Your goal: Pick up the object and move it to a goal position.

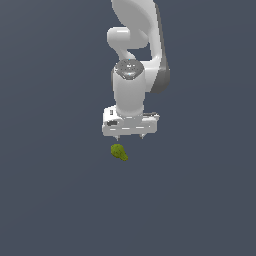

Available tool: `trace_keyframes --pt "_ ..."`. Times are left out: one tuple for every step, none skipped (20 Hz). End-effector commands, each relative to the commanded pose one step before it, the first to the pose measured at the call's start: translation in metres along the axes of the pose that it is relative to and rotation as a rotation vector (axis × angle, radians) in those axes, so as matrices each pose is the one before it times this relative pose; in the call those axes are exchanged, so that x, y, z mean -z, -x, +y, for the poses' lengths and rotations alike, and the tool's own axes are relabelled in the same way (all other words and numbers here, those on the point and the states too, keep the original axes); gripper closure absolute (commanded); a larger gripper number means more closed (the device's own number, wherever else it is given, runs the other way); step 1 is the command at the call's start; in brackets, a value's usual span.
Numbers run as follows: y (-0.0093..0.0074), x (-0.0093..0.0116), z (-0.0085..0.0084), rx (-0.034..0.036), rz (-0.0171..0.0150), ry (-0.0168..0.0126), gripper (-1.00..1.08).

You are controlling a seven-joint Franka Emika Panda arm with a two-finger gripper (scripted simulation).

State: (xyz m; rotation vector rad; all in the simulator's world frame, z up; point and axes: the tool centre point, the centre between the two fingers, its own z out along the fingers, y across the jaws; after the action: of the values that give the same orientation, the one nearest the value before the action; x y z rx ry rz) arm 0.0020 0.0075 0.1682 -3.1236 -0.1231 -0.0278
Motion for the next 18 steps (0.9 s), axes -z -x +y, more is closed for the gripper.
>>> trace_keyframes --pt "0.00012 -0.0045 0.00347 0.02302 -0.00157 0.00162 -0.92" --pt "0.00004 -0.0022 0.00167 0.012 -0.00058 0.00075 -0.92" --pt "0.00007 -0.0024 0.00179 0.01319 -0.00061 0.00077 -0.92" --pt "0.00012 -0.00261 0.00193 0.01433 -0.00068 0.0008 -0.92" --pt "0.00018 -0.00284 0.0021 0.01552 -0.00077 0.00083 -0.92" --pt "0.00026 -0.00306 0.00225 0.0167 -0.00084 0.00084 -0.92" --pt "0.00034 -0.00328 0.00238 0.01793 -0.0009 0.00083 -0.92" --pt "0.00043 -0.0035 0.00251 0.01914 -0.00097 0.00082 -0.92" --pt "0.00054 -0.00373 0.00265 0.02036 -0.00103 0.00078 -0.92" --pt "0.00065 -0.00396 0.00276 0.02161 -0.00109 0.00074 -0.92" --pt "0.00079 -0.00418 0.00287 0.02282 -0.00115 0.00068 -0.92" --pt "0.00088 -0.00416 0.0028 0.02271 -0.00113 0.00057 -0.92" --pt "0.00092 -0.00394 0.00261 0.02149 -0.00105 0.00045 -0.92" --pt "0.00095 -0.00372 0.00242 0.02026 -0.00098 0.00034 -0.92" --pt "0.00095 -0.00349 0.00221 0.01906 -0.0009 0.00025 -0.92" --pt "0.00095 -0.00327 0.00204 0.01783 -0.00082 0.00017 -0.92" --pt "0.00094 -0.00304 0.00187 0.0166 -0.00075 0.00011 -0.92" --pt "0.00091 -0.00282 0.00169 0.01538 -0.00067 0.00006 -0.92"
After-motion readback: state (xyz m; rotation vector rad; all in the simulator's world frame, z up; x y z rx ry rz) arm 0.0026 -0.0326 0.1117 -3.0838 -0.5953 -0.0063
